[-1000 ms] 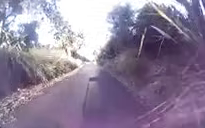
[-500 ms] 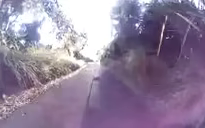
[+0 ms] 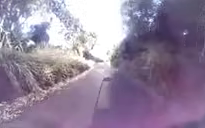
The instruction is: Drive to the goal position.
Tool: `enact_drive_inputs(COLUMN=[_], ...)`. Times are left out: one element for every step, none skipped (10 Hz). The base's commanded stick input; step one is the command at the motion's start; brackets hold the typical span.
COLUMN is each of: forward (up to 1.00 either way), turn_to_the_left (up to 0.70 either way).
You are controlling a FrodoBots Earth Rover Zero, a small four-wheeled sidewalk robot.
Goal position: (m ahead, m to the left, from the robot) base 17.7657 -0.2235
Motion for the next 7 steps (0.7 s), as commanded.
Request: enact_drive_inputs(forward=[1.00, 1.00, 1.00, 1.00, 1.00, 1.00, 1.00], turn_to_the_left=[0.00, 0.00, 0.00, 0.00, -0.40, -0.40, -0.40])
